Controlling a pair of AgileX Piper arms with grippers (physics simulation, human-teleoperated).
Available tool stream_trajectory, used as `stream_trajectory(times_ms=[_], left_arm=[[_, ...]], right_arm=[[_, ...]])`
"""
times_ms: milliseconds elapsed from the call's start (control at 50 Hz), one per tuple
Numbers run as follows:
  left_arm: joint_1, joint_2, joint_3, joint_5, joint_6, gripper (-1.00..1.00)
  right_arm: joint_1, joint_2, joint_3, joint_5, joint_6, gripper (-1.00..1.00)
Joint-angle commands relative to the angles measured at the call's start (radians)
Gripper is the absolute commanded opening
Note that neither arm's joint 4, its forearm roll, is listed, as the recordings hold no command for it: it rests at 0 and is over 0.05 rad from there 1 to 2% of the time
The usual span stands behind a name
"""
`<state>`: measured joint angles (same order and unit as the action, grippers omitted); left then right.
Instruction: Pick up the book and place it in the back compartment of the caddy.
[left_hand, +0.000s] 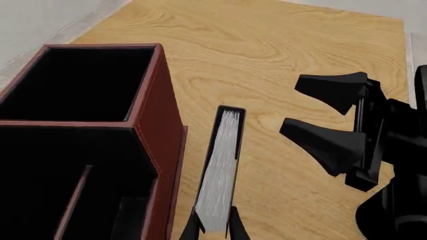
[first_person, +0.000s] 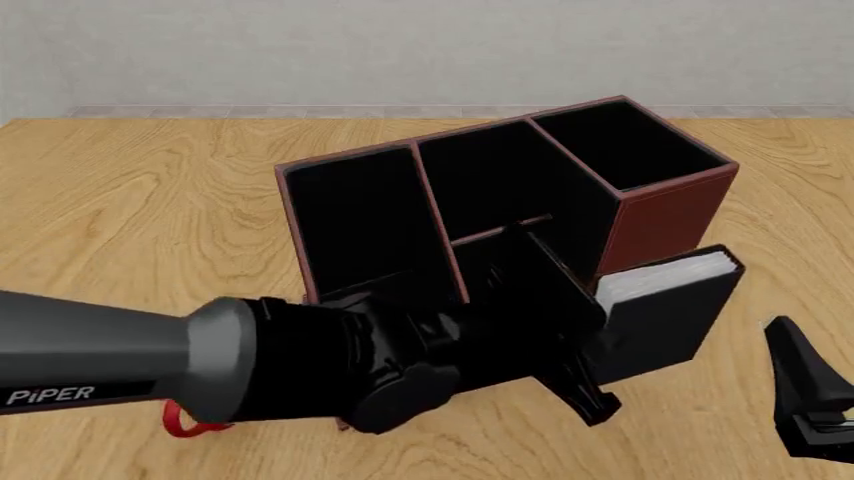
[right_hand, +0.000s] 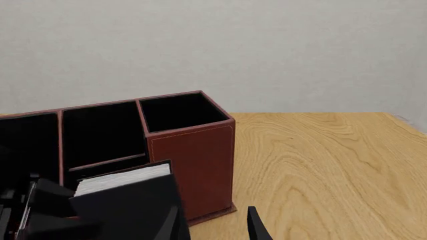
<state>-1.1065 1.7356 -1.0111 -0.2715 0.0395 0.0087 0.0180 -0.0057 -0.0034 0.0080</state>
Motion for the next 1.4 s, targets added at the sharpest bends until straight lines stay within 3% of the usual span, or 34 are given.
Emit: stream_trajectory(times_ms=[20,220,780,1400], left_arm=[[0.034,-0.09,0.059,-0.008,0.033,-1.0],[0.08,-0.168,0.087,0.027,0.049,-1.0],[0.106,-0.303,0.037,0.184,0.079,-1.0],[0.204,-0.328,0.048,0.192,0.09,-1.0]], right_arm=[[0.0,-0.001,-0.001,0.002,0.0,1.0],[0.0,-0.002,-0.001,0.002,0.0,1.0],[0.0,-0.002,-0.001,0.002,0.0,1.0],[0.0,-0.002,-0.001,0.002,0.0,1.0]])
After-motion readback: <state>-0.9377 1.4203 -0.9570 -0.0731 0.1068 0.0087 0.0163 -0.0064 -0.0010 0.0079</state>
